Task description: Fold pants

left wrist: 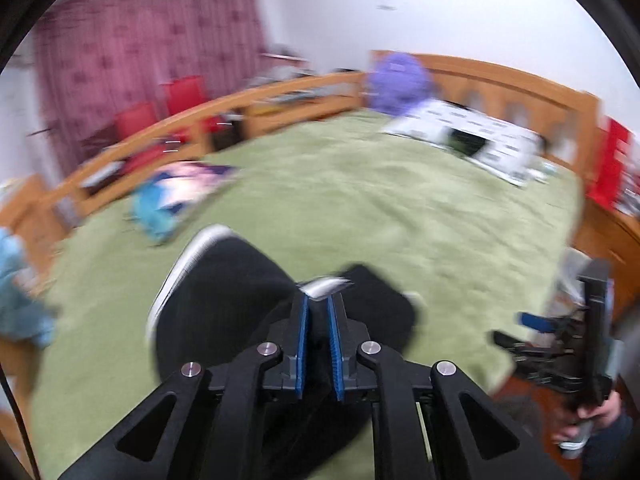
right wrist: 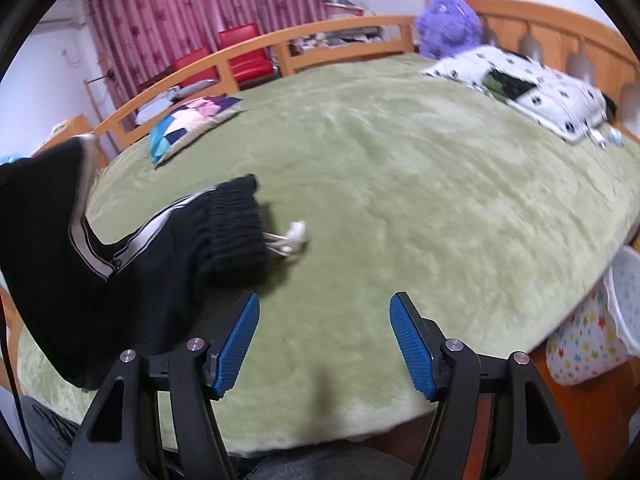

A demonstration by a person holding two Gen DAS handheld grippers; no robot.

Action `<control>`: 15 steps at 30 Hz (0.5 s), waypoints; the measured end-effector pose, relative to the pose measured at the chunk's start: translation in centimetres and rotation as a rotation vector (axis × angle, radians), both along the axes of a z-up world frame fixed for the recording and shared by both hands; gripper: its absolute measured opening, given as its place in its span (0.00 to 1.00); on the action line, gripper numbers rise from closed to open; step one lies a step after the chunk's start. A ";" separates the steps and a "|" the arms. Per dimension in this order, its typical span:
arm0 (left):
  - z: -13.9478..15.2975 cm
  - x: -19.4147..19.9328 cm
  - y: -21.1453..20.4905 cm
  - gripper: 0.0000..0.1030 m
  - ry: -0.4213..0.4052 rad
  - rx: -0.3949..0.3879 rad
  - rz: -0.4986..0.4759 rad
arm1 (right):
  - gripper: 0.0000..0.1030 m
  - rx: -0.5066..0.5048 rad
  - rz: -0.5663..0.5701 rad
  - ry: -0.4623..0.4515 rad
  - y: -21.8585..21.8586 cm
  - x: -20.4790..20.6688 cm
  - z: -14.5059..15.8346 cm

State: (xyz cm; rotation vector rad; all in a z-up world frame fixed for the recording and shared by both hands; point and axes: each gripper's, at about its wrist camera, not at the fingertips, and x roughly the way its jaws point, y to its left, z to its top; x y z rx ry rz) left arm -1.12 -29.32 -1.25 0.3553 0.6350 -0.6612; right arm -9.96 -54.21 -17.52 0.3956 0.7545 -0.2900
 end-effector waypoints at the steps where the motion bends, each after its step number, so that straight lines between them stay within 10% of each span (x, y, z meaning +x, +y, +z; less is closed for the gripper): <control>1: -0.3 -0.1 -0.8 0.08 -0.007 0.002 -0.009 | 0.65 0.018 -0.002 -0.002 -0.3 -0.2 -0.2; 15: -4.9 5.4 8.8 0.18 0.174 0.010 0.252 | 0.65 0.213 0.260 -0.061 5.1 6.5 -1.9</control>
